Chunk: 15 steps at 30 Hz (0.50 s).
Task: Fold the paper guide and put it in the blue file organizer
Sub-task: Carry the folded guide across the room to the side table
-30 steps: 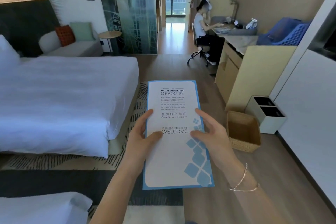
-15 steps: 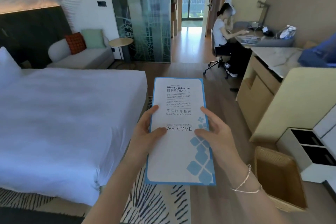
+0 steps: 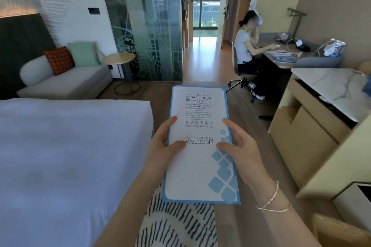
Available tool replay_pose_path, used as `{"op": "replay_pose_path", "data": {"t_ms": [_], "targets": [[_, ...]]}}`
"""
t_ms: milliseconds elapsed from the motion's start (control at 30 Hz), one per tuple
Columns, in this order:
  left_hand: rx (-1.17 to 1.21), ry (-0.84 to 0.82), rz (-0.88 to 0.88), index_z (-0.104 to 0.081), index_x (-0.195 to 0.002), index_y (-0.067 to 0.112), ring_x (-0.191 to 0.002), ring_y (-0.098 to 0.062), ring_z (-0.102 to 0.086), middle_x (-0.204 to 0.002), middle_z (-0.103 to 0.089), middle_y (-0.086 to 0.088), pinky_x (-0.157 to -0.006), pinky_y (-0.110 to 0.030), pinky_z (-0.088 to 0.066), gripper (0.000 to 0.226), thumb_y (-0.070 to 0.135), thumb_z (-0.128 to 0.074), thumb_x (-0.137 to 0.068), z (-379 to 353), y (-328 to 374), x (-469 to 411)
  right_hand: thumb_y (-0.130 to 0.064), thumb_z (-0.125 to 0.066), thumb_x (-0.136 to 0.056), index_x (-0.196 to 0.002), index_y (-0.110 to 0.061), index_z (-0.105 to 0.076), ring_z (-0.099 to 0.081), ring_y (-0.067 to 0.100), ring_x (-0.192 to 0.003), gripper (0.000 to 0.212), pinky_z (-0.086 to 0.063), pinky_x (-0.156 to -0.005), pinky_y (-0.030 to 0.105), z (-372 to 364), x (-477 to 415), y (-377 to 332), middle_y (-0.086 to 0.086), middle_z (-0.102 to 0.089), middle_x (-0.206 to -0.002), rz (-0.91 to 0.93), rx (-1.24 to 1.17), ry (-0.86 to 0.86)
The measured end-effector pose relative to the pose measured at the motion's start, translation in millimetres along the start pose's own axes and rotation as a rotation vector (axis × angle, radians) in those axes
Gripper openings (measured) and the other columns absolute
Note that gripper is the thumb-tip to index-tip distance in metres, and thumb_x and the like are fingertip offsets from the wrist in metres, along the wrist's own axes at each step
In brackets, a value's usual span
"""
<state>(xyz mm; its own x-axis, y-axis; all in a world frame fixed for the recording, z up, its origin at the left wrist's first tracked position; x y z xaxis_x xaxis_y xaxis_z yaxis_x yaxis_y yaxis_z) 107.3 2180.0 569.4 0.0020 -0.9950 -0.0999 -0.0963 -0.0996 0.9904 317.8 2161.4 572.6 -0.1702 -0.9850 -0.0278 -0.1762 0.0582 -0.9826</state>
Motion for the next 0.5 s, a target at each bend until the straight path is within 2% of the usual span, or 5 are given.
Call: {"op": "replay_pose_path", "data": {"t_ms": [133,333,500], "targets": [[0.010,-0.042,0.014,-0.058,-0.128,0.037,-0.101,-0.013,-0.069,-0.125,-0.067,0.004,-0.081,-0.038,-0.060,0.061,-0.005,-0.067,-0.084,-4,7,-118,0.020,-0.064,-0.079,-0.135,-0.013,-0.057,-0.070,0.024,-0.106,0.065,-0.059,-0.086,0.041,-18,-110,-12,0.000,-0.072,-0.118,0.025,0.006,0.056],[0.038,-0.063,0.041,-0.056,-0.129,0.032,-0.111,-0.026,-0.065,-0.127,-0.066,0.000,-0.091,-0.053,-0.054,0.061,-0.008,-0.064,-0.085,-18,-14,-273,0.017,-0.066,-0.079,-0.132,-0.019,-0.059,-0.072,0.019,-0.101,0.065,-0.061,-0.079,0.035,-26,-266,-2,-0.009,-0.075,-0.110,0.009,0.030,0.058],[0.021,-0.044,0.017,-0.057,-0.128,0.034,-0.107,-0.020,-0.067,-0.125,-0.066,0.003,-0.085,-0.044,-0.058,0.061,-0.007,-0.066,-0.084,-43,-46,-412,0.018,-0.065,-0.079,-0.132,-0.018,-0.059,-0.072,0.020,-0.101,0.065,-0.061,-0.080,0.037,-22,-409,18,-0.008,-0.075,-0.112,0.014,0.031,0.060]]}}
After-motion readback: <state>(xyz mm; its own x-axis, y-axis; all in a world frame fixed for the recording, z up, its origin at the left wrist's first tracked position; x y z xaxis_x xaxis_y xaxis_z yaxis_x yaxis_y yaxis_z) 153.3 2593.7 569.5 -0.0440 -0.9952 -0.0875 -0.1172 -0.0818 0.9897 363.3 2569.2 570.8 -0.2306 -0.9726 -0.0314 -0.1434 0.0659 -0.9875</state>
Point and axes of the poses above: each hand's wrist, its own x-axis away from the middle knuckle, its own z-axis out of the back of the hand, y = z × x, the point moved 2 cm from there along -x, towards the middle knuckle
